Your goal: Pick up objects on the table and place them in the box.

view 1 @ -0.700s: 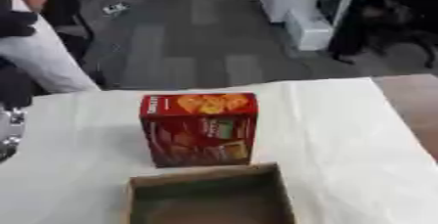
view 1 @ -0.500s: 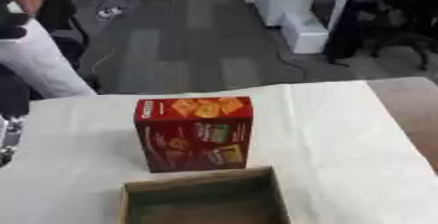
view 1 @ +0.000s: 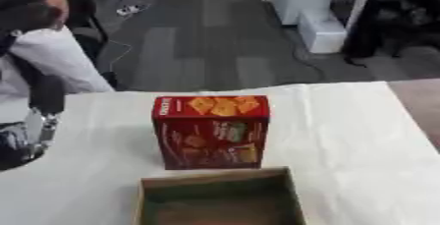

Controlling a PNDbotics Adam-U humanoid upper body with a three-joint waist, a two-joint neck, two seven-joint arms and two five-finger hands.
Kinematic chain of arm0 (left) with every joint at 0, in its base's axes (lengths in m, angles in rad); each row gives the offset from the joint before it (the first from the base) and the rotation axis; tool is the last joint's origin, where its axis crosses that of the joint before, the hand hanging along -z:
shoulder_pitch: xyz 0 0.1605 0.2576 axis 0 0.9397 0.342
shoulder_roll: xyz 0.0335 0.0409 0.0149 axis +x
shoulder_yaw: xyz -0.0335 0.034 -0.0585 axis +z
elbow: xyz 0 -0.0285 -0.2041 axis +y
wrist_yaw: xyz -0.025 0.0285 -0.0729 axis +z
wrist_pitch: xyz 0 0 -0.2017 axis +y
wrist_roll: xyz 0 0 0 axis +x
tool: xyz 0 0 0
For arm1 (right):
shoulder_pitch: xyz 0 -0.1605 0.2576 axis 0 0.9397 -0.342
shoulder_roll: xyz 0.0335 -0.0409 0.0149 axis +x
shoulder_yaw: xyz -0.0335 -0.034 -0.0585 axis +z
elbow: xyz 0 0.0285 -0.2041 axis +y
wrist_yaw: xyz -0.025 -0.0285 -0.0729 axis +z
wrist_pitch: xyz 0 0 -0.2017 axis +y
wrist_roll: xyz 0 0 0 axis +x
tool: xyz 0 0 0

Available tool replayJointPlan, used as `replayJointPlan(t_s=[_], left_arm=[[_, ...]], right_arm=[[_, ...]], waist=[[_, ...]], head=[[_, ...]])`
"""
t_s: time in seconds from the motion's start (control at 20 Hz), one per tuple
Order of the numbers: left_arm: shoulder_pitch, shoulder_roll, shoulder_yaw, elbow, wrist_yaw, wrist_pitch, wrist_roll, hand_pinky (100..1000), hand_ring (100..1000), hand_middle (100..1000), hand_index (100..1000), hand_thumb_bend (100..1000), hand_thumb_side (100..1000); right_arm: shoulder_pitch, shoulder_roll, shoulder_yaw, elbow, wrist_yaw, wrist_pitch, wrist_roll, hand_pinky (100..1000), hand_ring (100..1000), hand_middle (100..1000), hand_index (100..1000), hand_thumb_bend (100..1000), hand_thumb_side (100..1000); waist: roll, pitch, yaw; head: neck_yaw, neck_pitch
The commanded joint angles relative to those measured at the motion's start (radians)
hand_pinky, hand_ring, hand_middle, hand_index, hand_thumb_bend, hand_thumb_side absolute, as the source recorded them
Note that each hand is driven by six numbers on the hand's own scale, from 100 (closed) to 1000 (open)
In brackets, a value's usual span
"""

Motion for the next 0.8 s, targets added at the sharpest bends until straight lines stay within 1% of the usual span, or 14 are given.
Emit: replayJointPlan(t_s=[0.05,0.2,0.25,0.3,0.45,0.55,0.6,0.65,0.8], left_arm=[[-0.025,0.022,-0.002,-0.014,0.003,-0.007,-0.007,799,826,872,886,102,655],[-0.040,0.014,-0.008,-0.014,0.009,-0.011,-0.012,801,825,872,886,108,654],[-0.048,0.005,-0.010,-0.014,0.012,-0.013,-0.013,803,825,871,885,116,652],[-0.056,-0.003,-0.013,-0.014,0.015,-0.016,-0.015,803,825,871,885,116,652],[-0.079,-0.029,-0.020,-0.014,0.025,-0.026,-0.022,805,824,871,885,130,650],[-0.091,-0.047,-0.020,-0.014,0.031,-0.031,-0.023,804,823,870,884,138,649],[-0.095,-0.053,-0.020,-0.014,0.033,-0.033,-0.023,804,823,870,884,138,649],[-0.098,-0.060,-0.019,-0.014,0.035,-0.034,-0.023,803,822,869,883,144,648],[-0.105,-0.084,-0.013,-0.014,0.040,-0.036,-0.019,801,821,869,883,151,648]], right_arm=[[-0.020,-0.035,0.018,0.050,-0.045,-0.007,0.072,539,737,822,827,100,703],[-0.044,-0.044,0.045,0.113,-0.127,-0.015,0.165,551,757,832,844,100,700],[-0.057,-0.047,0.058,0.126,-0.159,-0.019,0.200,560,768,835,851,100,687],[-0.074,-0.048,0.070,0.141,-0.191,-0.021,0.238,560,768,835,851,100,687],[-0.132,-0.056,0.113,0.197,-0.276,-0.027,0.354,574,783,842,867,100,646],[-0.172,-0.057,0.137,0.244,-0.331,-0.030,0.420,574,784,841,869,100,623],[-0.190,-0.055,0.144,0.266,-0.354,-0.033,0.448,574,784,841,869,100,626],[-0.208,-0.050,0.151,0.287,-0.371,-0.035,0.473,575,785,841,870,100,594],[-0.277,-0.016,0.167,0.375,-0.378,-0.046,0.546,578,788,845,872,100,590]], waist=[[-0.003,-0.018,0.004],[-0.004,-0.018,0.007],[-0.005,-0.018,0.009],[-0.006,-0.018,0.010],[-0.009,-0.017,0.014],[-0.010,-0.017,0.017],[-0.011,-0.017,0.018],[-0.011,-0.017,0.019],[-0.011,-0.020,0.023]], head=[[0.040,0.024],[0.053,0.037],[0.058,0.043],[0.060,0.047],[0.062,0.059],[0.063,0.065],[0.063,0.067],[0.063,0.071],[0.068,0.083]])
